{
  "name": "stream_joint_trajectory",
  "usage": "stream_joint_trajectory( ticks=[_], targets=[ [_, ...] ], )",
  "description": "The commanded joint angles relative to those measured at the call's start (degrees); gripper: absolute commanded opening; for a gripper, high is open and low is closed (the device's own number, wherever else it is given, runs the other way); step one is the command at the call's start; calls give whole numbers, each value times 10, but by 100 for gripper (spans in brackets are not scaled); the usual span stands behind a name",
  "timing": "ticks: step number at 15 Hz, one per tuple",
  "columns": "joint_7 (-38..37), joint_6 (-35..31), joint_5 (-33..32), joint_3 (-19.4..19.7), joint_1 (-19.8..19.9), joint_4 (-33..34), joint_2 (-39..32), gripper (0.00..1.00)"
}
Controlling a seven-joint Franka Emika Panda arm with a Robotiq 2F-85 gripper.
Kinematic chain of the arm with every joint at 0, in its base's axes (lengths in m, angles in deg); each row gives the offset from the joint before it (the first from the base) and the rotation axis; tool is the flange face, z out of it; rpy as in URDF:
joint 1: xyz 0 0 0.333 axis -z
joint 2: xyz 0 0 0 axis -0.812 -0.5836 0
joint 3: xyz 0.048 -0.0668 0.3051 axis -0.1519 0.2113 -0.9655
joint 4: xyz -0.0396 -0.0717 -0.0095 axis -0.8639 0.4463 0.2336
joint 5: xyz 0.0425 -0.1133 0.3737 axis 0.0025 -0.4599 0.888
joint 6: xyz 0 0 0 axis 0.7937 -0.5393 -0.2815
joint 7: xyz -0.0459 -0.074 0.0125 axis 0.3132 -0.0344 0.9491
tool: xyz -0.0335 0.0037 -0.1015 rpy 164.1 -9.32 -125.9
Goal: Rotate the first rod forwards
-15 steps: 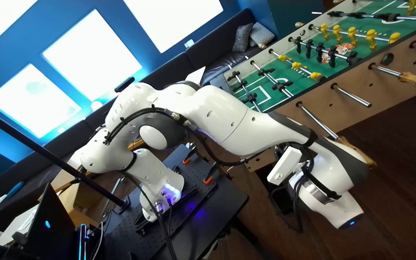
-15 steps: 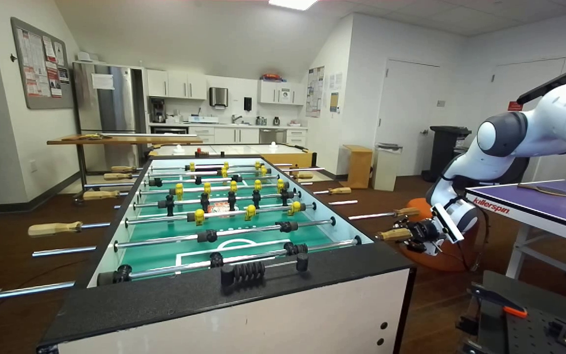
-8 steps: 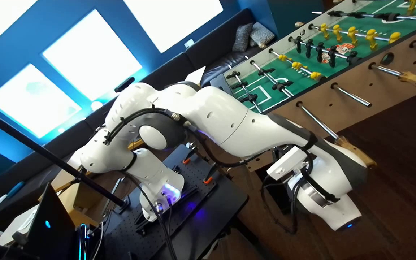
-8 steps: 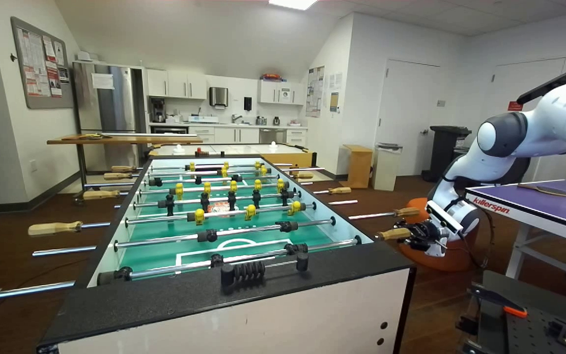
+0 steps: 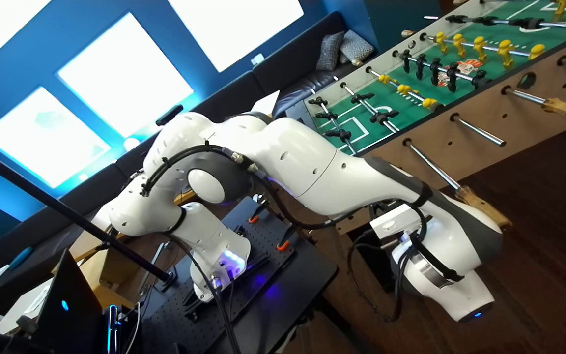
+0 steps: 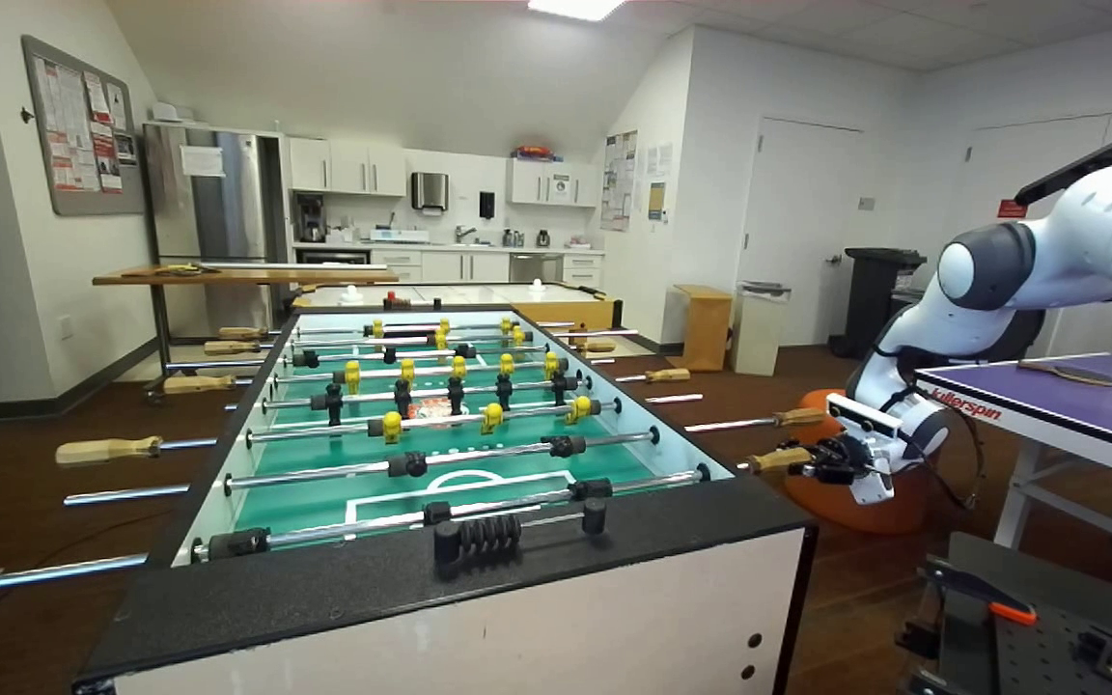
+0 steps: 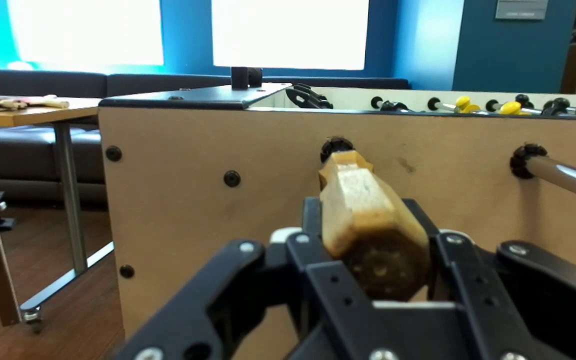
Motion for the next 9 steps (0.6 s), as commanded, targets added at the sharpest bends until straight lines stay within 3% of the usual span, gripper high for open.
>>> stream_joint_trajectory(
  ticks=[1,3,4,9],
  targets=[
    [-6,9,11,15,-11,3,-3,41],
    [-10,9,11,15,-11,3,-3,41],
    [-11,9,11,15,-11,3,-3,16],
    [-169,48,25,20,-13,-14,8,16]
  ],
)
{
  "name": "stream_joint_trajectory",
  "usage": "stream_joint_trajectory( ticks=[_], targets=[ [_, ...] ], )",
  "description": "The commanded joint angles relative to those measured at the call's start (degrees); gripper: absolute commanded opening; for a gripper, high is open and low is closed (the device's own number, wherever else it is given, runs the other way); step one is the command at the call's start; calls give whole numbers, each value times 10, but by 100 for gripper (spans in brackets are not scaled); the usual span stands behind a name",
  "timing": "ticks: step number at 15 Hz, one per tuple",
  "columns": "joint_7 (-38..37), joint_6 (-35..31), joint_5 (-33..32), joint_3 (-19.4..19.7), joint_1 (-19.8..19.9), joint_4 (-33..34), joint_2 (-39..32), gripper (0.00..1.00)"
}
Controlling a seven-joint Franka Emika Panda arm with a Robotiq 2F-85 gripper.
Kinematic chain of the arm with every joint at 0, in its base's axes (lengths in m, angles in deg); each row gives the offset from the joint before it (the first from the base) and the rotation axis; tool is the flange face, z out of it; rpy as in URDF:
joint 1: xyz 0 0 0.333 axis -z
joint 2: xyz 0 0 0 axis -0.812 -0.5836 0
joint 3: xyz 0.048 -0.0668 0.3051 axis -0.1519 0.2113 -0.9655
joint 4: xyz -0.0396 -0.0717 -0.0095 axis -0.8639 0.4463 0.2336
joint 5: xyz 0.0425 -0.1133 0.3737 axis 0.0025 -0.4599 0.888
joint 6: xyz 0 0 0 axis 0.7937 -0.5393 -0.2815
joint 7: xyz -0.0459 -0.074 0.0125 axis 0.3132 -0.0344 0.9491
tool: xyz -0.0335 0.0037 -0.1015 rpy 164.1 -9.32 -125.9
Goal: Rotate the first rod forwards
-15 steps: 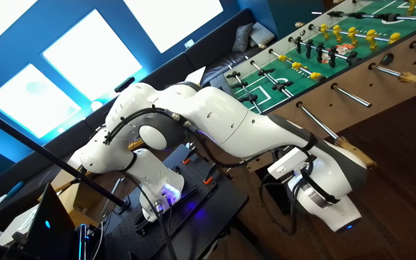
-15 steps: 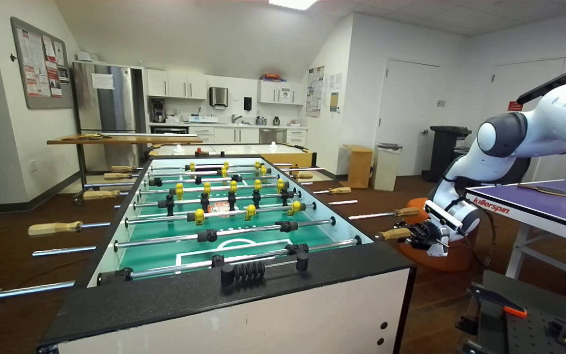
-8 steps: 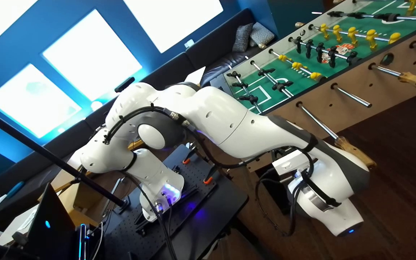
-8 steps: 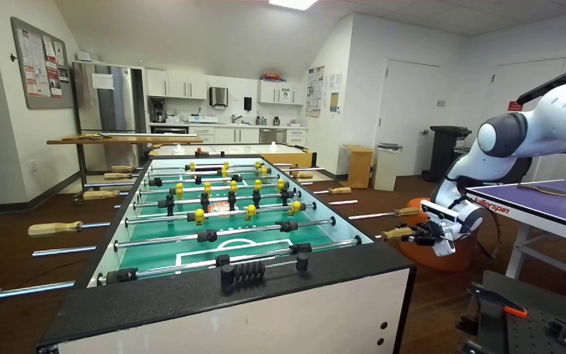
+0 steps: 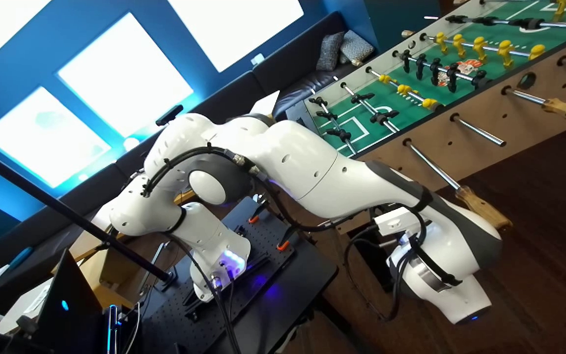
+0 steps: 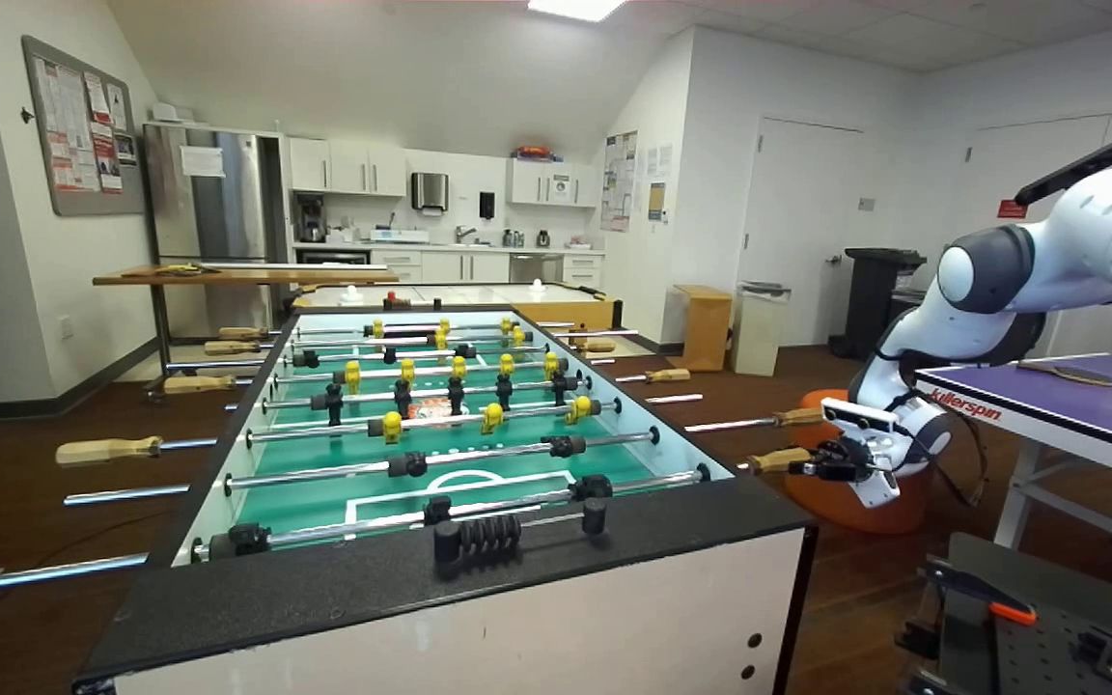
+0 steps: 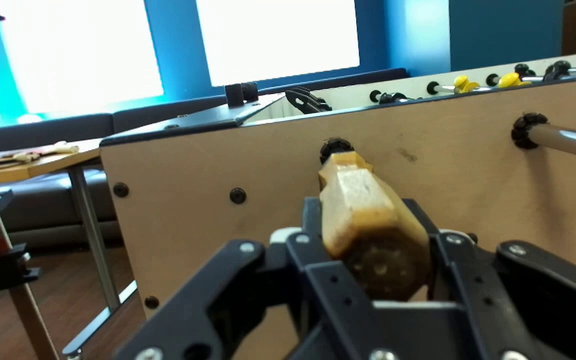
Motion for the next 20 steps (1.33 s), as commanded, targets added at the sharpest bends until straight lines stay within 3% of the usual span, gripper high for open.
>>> stream_joint_trajectory(
  ticks=[1,13,14,18,19,20],
  targets=[
    [-107,37,16,19,-16,-18,18,16],
    [-436,68,-13,54,-44,-18,40,16],
    [-390,12,7,54,-43,-5,13,41],
    [-420,12,5,55,-44,-3,13,41],
    [-448,38,7,48,-36,0,9,16],
    [-455,50,4,46,-33,1,8,16]
  ],
)
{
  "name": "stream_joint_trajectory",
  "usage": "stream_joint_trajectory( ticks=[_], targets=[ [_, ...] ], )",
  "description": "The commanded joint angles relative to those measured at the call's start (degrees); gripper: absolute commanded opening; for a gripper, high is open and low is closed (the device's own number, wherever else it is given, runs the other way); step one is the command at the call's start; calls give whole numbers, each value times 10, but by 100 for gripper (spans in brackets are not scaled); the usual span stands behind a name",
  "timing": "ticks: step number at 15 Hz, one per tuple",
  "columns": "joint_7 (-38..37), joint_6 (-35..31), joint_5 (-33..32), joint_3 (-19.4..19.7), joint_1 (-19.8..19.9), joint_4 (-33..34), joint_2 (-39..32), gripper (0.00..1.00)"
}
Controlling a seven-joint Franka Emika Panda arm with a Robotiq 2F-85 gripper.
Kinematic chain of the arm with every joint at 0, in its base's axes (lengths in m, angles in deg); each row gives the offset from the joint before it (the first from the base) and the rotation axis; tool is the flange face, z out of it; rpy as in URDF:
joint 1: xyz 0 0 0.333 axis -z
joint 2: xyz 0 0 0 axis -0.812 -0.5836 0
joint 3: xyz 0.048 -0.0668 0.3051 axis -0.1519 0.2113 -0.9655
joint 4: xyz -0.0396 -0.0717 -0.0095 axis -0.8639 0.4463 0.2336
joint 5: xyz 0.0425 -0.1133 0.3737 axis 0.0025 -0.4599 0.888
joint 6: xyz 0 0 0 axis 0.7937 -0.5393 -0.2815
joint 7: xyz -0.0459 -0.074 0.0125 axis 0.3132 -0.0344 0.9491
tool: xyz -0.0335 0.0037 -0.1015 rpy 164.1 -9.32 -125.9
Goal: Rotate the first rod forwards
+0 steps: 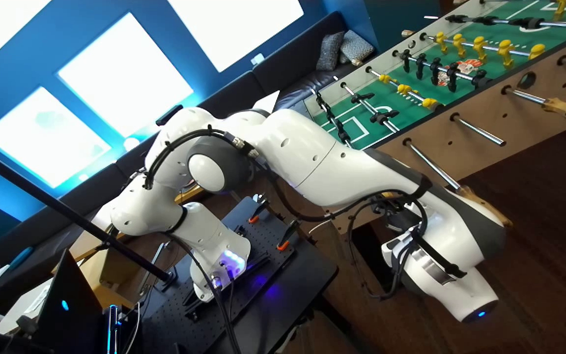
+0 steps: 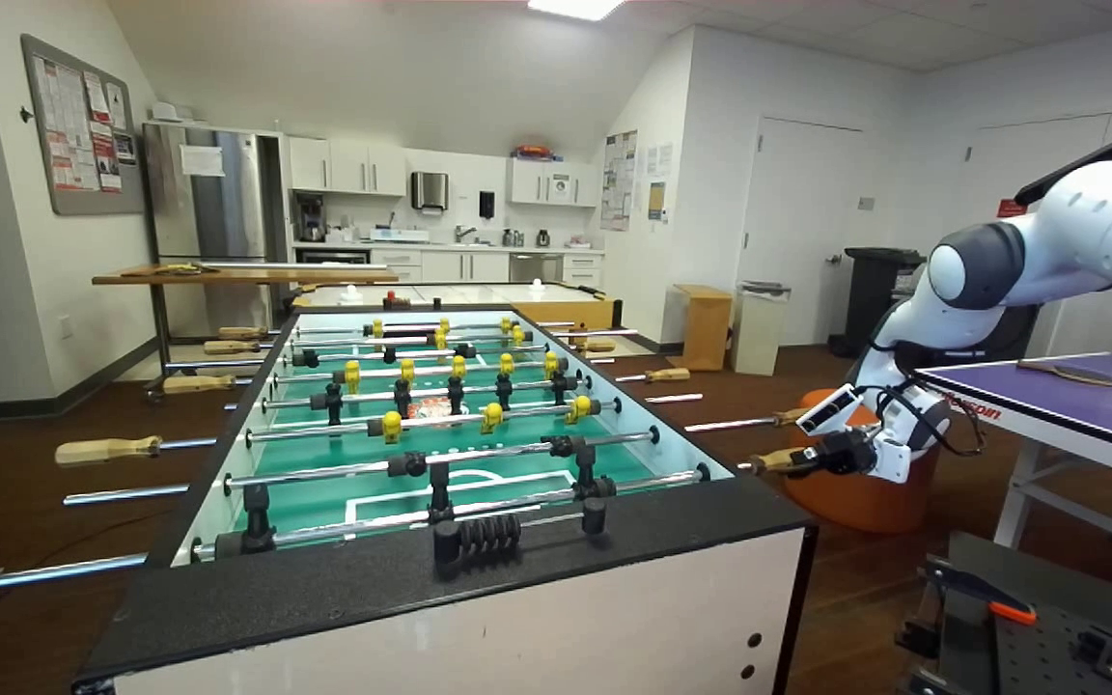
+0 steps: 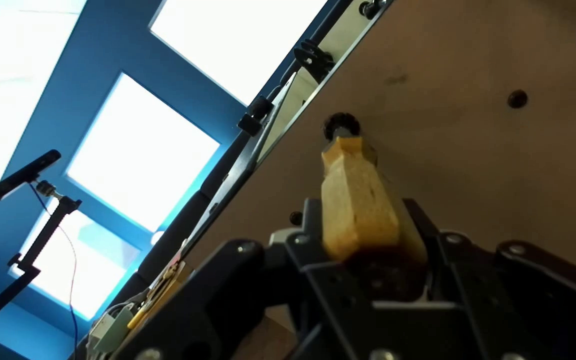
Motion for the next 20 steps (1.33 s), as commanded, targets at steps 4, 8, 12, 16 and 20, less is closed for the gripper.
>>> stream_joint_trajectory(
  ticks=[4,8,12,16,20],
  targets=[
    [-38,42,7,0,5,-3,1,16],
    [-35,39,6,2,3,-7,5,66],
    [-27,53,3,11,0,-23,18,90],
    [-18,29,2,36,-16,-59,48,100],
    [-9,12,-9,63,-33,-100,83,100]
  ],
)
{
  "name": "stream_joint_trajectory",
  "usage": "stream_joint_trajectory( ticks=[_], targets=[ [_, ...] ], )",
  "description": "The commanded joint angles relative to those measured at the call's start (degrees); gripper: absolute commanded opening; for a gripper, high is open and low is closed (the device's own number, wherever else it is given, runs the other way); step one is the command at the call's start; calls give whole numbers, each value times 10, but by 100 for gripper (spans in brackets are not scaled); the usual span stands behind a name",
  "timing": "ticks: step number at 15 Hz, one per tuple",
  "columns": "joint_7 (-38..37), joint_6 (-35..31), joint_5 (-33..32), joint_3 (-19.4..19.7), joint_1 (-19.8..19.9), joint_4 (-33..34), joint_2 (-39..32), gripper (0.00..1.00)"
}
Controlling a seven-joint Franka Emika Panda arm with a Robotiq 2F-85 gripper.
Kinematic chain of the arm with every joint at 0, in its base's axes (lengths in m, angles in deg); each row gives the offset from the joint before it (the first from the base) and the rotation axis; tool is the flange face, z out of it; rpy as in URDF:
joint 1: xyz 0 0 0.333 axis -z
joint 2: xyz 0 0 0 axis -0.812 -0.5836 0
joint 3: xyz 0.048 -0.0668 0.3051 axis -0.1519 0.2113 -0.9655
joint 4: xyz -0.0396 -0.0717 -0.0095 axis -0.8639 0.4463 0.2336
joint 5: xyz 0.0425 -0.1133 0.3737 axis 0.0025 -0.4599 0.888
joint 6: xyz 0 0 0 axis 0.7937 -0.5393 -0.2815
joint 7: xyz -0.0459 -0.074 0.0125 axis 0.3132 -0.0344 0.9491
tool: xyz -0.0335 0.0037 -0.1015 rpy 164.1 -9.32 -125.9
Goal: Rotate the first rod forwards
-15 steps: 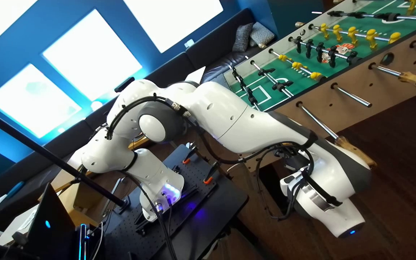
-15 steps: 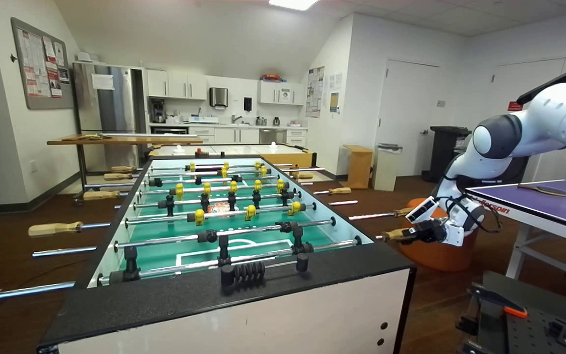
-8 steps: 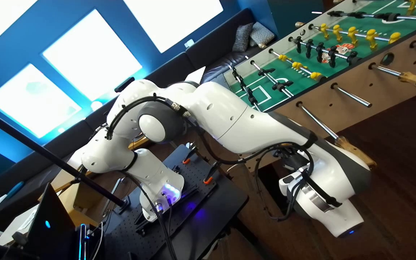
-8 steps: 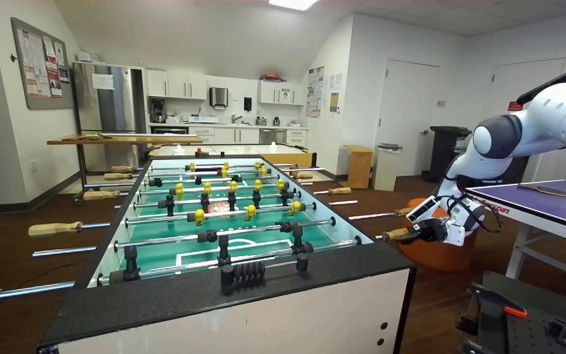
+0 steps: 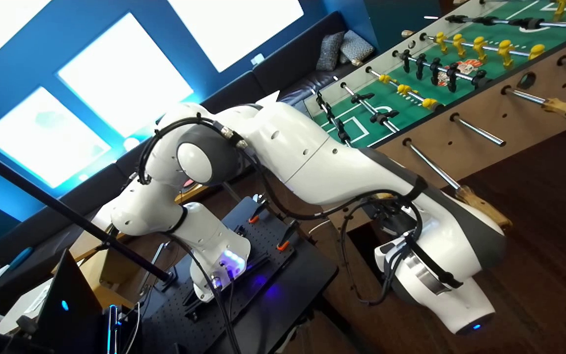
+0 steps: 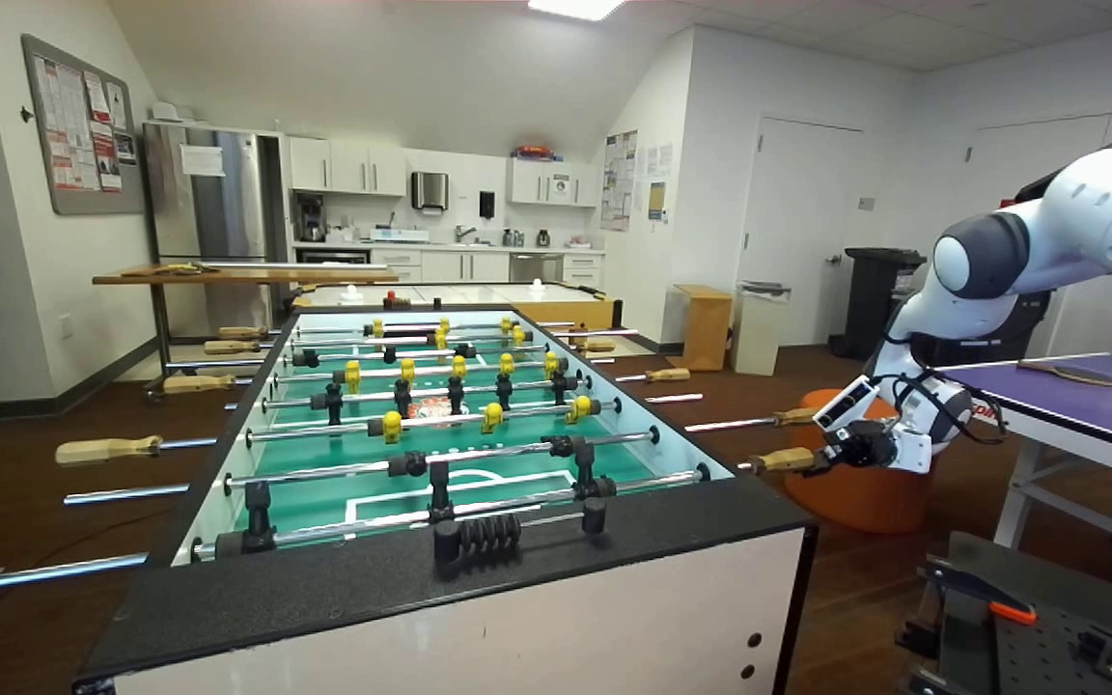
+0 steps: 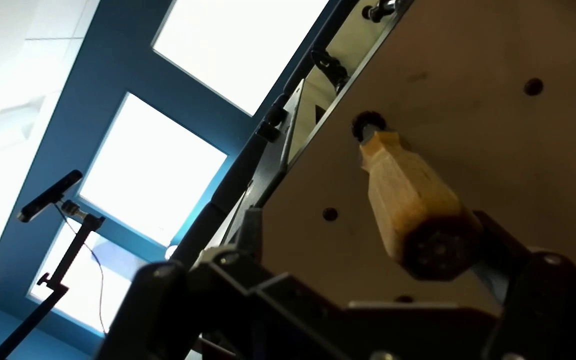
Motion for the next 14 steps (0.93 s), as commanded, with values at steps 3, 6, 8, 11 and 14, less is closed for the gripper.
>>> stream_joint_trajectory(
  ticks=[3,6,8,11,14],
  targets=[
    [28,-62,-21,50,-50,-112,96,100],
    [53,-119,-27,80,-77,-170,148,100],
    [63,-138,-35,98,-89,-202,181,100],
    [70,-150,-56,120,-101,-247,233,100],
    [78,-164,-78,144,-114,-292,287,100]
  ],
)
